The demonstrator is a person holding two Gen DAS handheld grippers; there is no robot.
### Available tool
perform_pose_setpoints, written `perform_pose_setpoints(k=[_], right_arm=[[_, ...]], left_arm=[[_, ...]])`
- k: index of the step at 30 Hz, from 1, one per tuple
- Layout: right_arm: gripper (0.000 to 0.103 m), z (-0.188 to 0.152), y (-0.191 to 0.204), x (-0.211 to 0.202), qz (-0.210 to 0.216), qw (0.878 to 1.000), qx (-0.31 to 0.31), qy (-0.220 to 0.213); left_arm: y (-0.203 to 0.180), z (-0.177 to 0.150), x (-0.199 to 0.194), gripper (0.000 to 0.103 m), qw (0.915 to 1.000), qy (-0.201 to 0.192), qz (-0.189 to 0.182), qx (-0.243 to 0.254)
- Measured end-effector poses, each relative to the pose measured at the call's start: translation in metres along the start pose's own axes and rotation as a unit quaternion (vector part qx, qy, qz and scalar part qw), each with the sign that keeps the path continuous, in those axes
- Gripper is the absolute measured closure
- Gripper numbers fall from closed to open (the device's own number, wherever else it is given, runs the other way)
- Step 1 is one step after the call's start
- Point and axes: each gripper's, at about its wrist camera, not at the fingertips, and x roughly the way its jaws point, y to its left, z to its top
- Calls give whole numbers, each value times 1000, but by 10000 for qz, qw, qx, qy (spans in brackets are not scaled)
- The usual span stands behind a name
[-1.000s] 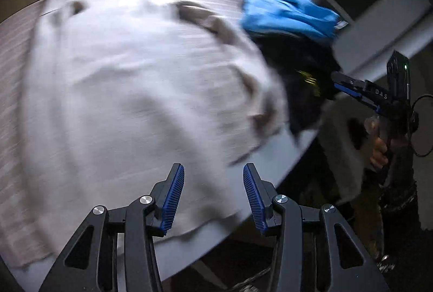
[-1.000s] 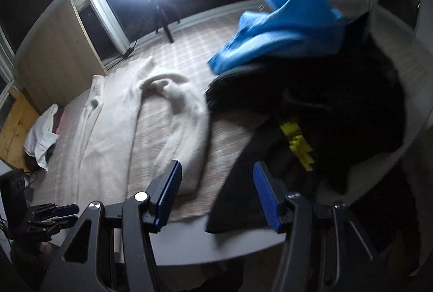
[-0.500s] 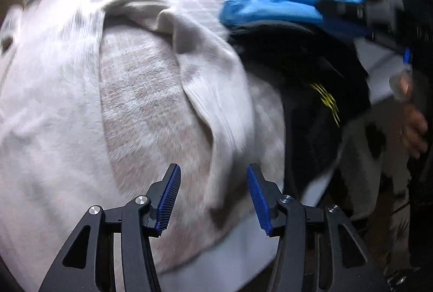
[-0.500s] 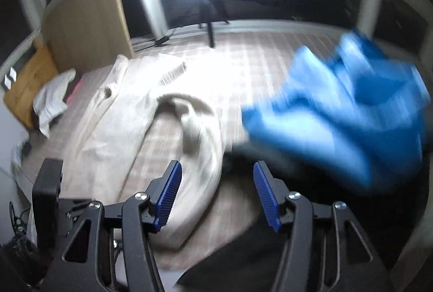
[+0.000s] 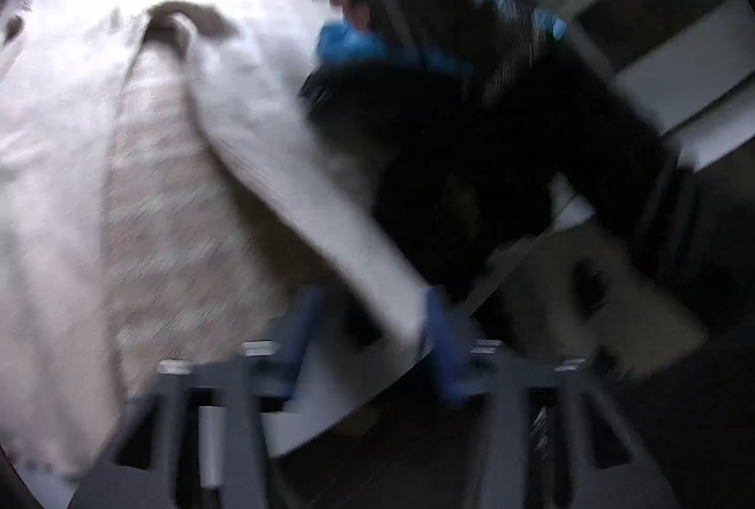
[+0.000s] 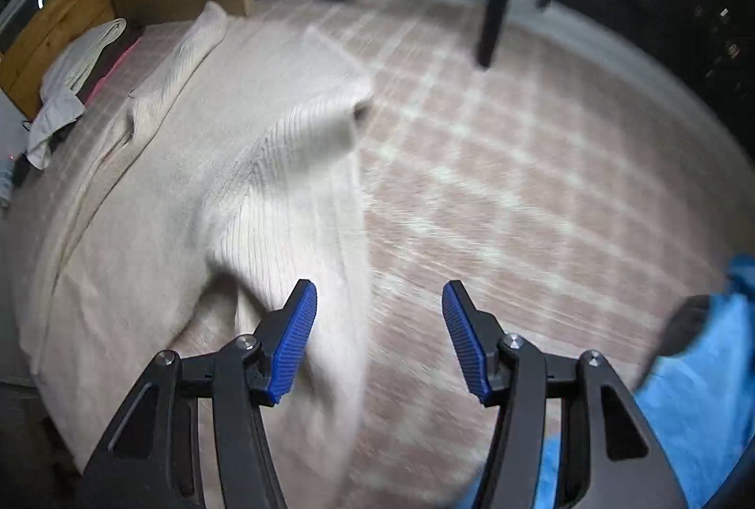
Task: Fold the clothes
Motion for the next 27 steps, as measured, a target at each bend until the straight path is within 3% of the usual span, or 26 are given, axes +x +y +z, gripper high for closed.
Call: perform_pose_setpoints(k=[2,4,7,9,12,14,15,16,18,19,20,21,22,23,27], right_arm=[[48,3,-4,11,240,9996,96,79],[48,5,-11,20,163,9996,206,111],[48,9,-27,22,457,9976,518,-37],[48,13,-34,27,728,9951,675,13],[48,24,-36,34,706,9954,636,-89],[48,32,-36,42,844,9941,681,-97],[46,35,-34,44,882,9937,670,-155],[46,38,-33,46,916,9934,656,-219],[46,45,-26,50,937,9938,516,-316],[46,49,-23,53,968,9937,438,-366],[55,50,-20,52,1128,9921,369,-401],[90,51,-16,52,1298,9901,301,-435],[103,51,-13,51,1416,9888,262,-404],[101,52,-10,51,1528,9873,225,-367],[102,64,-25,34,1162,9901,398,-671]], left_arm=[[4,-2,5,55,9995,97,293,-92],[9,-1,8,55,9984,132,493,-262],[26,15,15,52,9959,-122,338,-830],[28,25,29,52,9948,-112,419,-924],[31,29,52,53,9941,45,534,-944],[26,29,63,59,9940,126,655,-862],[25,27,65,67,9941,91,709,-817],[24,26,66,82,9941,39,753,-773],[25,25,68,99,9946,54,610,-842],[25,25,69,98,9944,56,573,-888],[26,24,68,98,9943,28,556,-905],[25,24,65,99,9947,-4,481,-910],[24,23,61,99,9950,-35,394,-915],[23,22,57,99,9953,-66,306,-920],[13,18,29,99,9944,-278,-356,-956]])
